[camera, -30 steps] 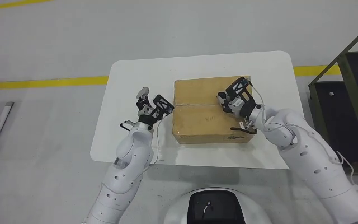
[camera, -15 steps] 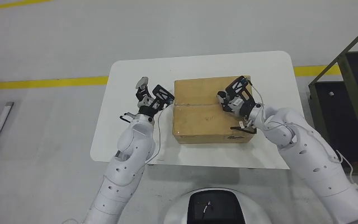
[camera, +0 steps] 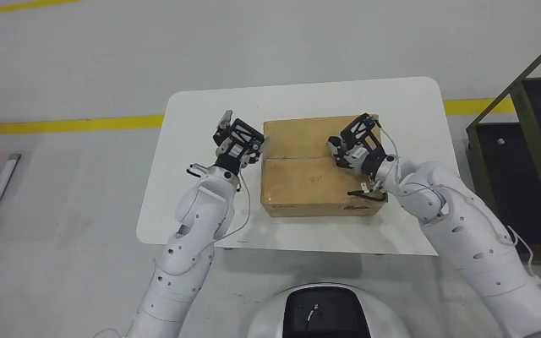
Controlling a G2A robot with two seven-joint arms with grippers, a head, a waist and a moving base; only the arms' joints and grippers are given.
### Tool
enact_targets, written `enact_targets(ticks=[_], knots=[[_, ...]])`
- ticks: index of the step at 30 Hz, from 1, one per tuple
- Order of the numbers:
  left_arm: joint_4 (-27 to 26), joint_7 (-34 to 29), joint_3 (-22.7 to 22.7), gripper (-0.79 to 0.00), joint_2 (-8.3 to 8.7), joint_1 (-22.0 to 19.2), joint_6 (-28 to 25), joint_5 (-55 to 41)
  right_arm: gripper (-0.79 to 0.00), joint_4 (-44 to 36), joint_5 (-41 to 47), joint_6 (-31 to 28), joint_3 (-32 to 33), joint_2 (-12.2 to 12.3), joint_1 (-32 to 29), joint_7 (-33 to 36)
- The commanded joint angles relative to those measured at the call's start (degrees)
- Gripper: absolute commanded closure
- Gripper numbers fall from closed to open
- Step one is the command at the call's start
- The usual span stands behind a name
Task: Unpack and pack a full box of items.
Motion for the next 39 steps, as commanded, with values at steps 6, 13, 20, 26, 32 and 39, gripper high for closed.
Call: enact_targets(ticks=[6, 13, 20, 26, 32, 39], knots=[[2.0, 1.0, 2.6, -0.785, -0.95, -3.6, -2.8, -0.1, 0.0, -0.3, 0.8, 0.0, 0.7, 0.0, -0.3, 0.4], [2.6, 2.4, 6.2, -0.785, -2.36, -8.0, -3.8, 0.2, 0.0, -2.1, 1.7, 1.8, 4.3, 0.5, -1.3, 0.2], [3.1, 3.4, 9.7, -0.785, -3.84, -10.7, -5.2, -0.5, 0.0, -4.8, 3.9, 4.7, 12.0, 1.6, -3.2, 1.0], [2.8, 4.0, 12.1, -0.785, -5.06, -12.5, -6.4, -2.1, 0.0, -6.4, 7.1, 6.2, 19.0, 2.5, -5.3, 2.6], [3.8, 6.4, 15.4, -0.785, -6.6, -14.3, -7.6, -3.8, 0.0, -8.6, 9.5, 5.8, 25.4, 3.5, -8.8, 4.3], [3.5, 7.1, 17.1, -0.785, -7.64, -15.5, -9.7, -3.9, -0.203, -10.0, 15.2, 5.9, 28.8, 4.0, -11.3, 6.6]])
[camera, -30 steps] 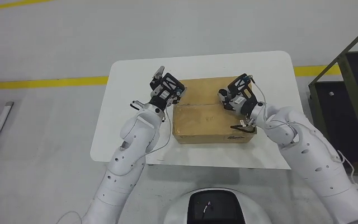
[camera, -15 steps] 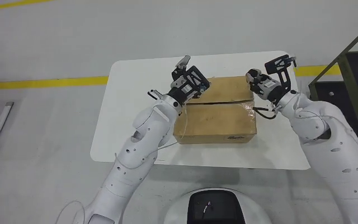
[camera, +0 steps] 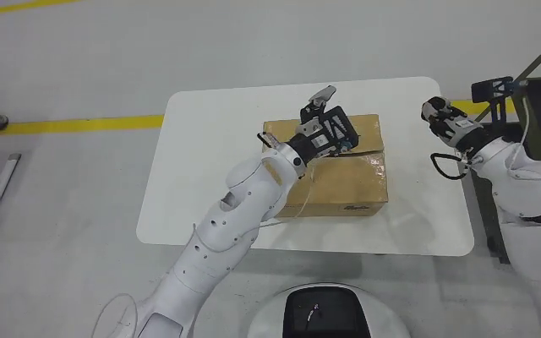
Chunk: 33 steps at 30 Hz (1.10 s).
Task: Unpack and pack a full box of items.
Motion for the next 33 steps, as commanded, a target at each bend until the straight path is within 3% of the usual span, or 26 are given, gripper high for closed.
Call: enact_targets(ticks=[1, 2, 3, 8, 14, 19, 25, 29, 33], knots=[[-0.6, -0.1, -0.3, -0.785, -0.16, 0.0, -0.3, -0.2, -0.345, -0.1, 3.2, 0.1, 0.8, 0.1, -0.6, 1.1], [-0.9, -0.3, -0.4, -0.785, -0.17, 0.0, -0.5, -0.2, -0.591, 0.0, 4.4, 0.1, 0.9, 0.1, -0.7, 1.7], [-1.5, -0.6, -0.9, -0.785, -0.11, 0.3, -0.9, -0.1, -0.785, 0.4, 7.7, 0.2, 1.3, 0.1, -0.7, 3.2], [-4.9, -3.2, -4.8, -0.785, 0.77, 2.7, -3.0, 0.2, -0.785, 1.8, 20.4, -0.7, 1.9, 0.3, 0.4, 10.5], [-11.7, -10.2, -12.5, -0.785, 2.53, 9.0, -5.1, 0.3, -0.785, 4.0, 34.0, -0.1, 1.2, 0.7, 3.1, 19.8], [-15.7, -19.7, -20.0, -0.785, 3.73, 15.2, -6.1, -3.7, -0.785, 4.0, 33.4, 0.0, 1.2, 0.8, 3.6, 20.8], [-20.8, -25.4, -26.3, -0.785, 4.95, 21.2, -7.0, -2.5, -0.785, 4.0, 34.2, 0.2, 1.1, 0.8, 3.5, 20.5], [-22.3, -27.3, -29.1, -0.785, 5.36, 23.8, -5.7, -1.5, -0.785, 2.4, 44.0, 5.5, 0.6, 0.6, 2.7, 21.2], [-23.0, -27.9, -30.4, -0.785, 5.64, 25.3, -5.6, -0.5, -0.785, 1.8, 53.8, 14.7, -2.1, 0.2, 4.1, 21.8]])
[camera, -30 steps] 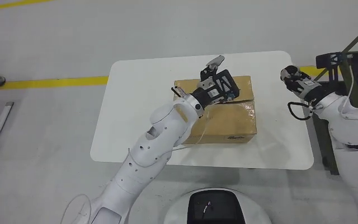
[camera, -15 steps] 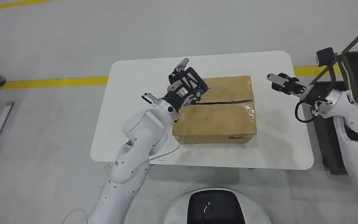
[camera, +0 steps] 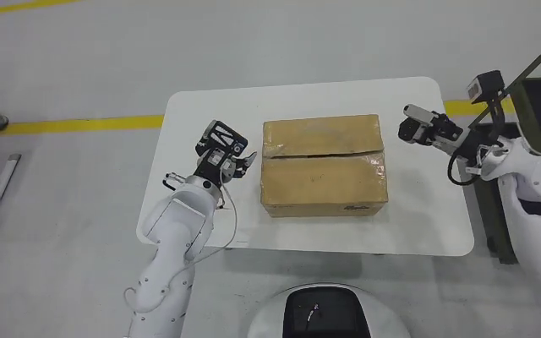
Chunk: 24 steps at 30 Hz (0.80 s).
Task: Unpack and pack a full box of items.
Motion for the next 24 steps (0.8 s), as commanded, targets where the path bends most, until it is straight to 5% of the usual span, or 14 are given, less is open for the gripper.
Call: enact_targets(ticks=[1, 8, 17, 24], knots=[[-0.1, 0.1, -0.1, -0.785, 0.03, 0.2, 0.0, 0.1, -0.785, 0.7, 5.5, 5.8, -2.0, -0.3, 1.2, -0.3], [-0.1, 0.1, -0.1, -0.785, 0.03, 0.2, 0.0, 0.1, -0.785, 2.0, 11.8, 17.2, -10.5, -1.3, 4.9, -2.8], [-0.1, 0.1, -0.1, -0.785, 0.03, 0.2, 0.0, 0.1, -0.785, 1.6, 10.8, 18.4, -12.2, -1.4, 5.3, -3.4], [-0.1, 0.1, -0.1, -0.785, 0.03, 0.2, 0.0, 0.1, -0.785, 1.5, 14.6, 25.7, -15.1, -1.7, 6.3, -4.5]])
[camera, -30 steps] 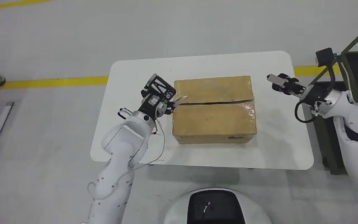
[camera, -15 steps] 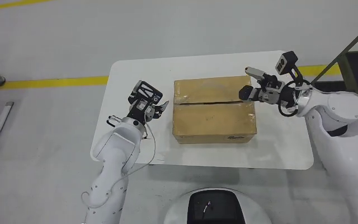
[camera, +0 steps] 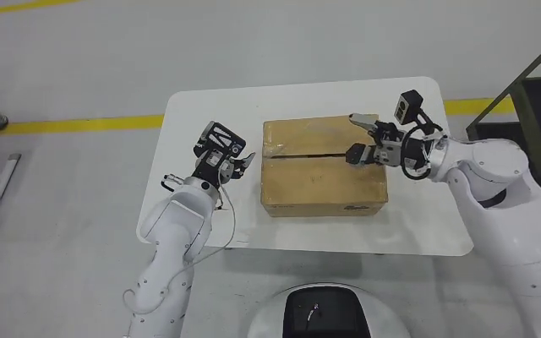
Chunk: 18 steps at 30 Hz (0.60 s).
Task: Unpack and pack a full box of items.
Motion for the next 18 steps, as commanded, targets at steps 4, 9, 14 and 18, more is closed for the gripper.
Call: enact_targets(ticks=[4, 9, 14, 18], knots=[[0.0, 0.0, 0.0, -0.785, 0.0, 0.0, 0.0, 0.0, -0.785, 2.1, 2.6, 4.4, -4.1, -0.8, 2.4, -5.4], [0.0, 0.0, 0.0, -0.785, 0.0, 0.0, 0.0, 0.0, -0.597, 6.1, 2.8, 5.9, -7.5, -1.6, 5.0, -10.2], [0.0, 0.0, 0.0, -0.785, 0.0, 0.0, 0.0, 0.0, -0.182, 9.2, 0.8, 6.9, -9.4, -2.0, 7.3, -13.8], [0.0, 0.0, 0.0, -0.785, 0.0, 0.0, 0.0, 0.0, -0.083, 10.4, -0.5, 7.1, -10.2, -2.1, 8.3, -16.0]])
